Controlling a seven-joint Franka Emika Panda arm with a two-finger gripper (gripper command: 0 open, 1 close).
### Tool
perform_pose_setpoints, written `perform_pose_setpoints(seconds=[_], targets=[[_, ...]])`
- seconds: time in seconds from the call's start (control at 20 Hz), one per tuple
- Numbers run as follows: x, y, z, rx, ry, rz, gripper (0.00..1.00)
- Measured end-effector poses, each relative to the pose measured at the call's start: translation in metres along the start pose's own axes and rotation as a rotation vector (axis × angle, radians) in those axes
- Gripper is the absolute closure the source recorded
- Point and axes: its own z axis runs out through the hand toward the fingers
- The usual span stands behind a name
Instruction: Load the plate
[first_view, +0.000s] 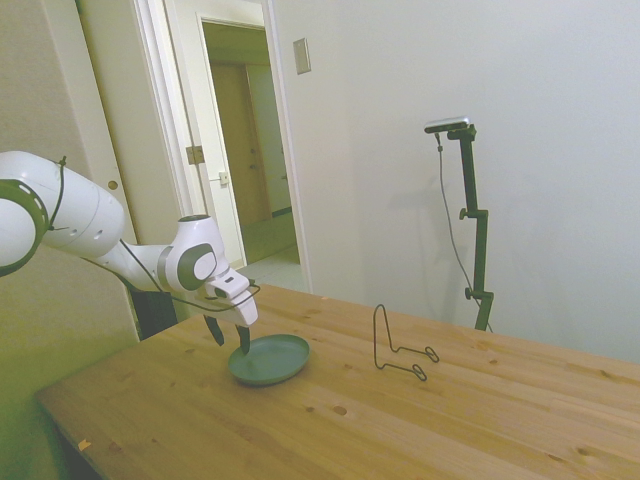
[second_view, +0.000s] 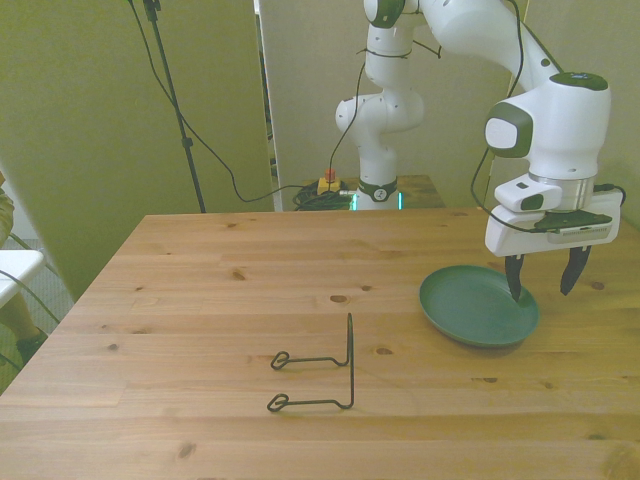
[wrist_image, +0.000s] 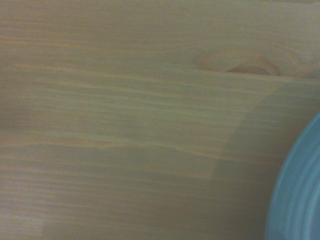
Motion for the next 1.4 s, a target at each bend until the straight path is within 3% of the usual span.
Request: perform_pose_setpoints(seconds=[1.4], targets=[[-0.014, -0.018, 0.012, -0.010, 0.008, -0.020, 0.00]])
